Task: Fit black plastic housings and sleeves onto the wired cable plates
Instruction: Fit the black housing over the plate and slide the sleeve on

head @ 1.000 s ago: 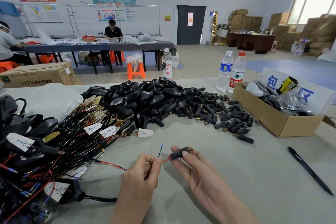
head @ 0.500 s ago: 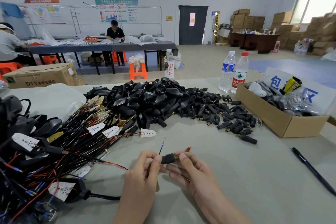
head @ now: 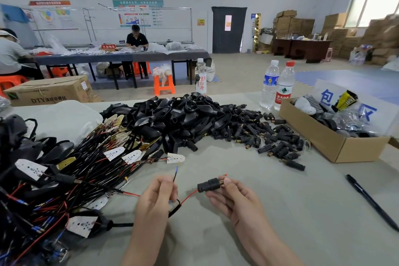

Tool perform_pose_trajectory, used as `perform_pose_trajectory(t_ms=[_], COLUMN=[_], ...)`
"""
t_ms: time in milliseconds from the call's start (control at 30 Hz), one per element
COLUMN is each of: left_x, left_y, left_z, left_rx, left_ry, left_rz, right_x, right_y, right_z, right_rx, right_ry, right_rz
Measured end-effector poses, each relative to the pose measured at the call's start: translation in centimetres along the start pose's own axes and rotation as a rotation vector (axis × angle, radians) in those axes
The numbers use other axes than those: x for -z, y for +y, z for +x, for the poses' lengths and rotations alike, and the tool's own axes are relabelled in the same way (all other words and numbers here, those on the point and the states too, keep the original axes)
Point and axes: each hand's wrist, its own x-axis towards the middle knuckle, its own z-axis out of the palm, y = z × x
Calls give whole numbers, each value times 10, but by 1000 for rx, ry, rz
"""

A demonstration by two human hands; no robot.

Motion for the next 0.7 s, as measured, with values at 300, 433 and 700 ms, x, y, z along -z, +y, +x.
perform_pose_trajectory(t_ms=[300,433,700], left_x=[-5,-4,-7], left_y=[-3,-2,-1], left_z=[-4,-6,-5], left_rx=[18,-35,-41], left_ry=[-4,18,-46], left_rz=[113,160,134], right_x=[0,-1,-2], right_y=[-1,-3,-5], right_z=[-1,-2,-3], right_rx=[-44,-56,-51], right_ry=[-17,-13,17], right_rz=[62,102,118])
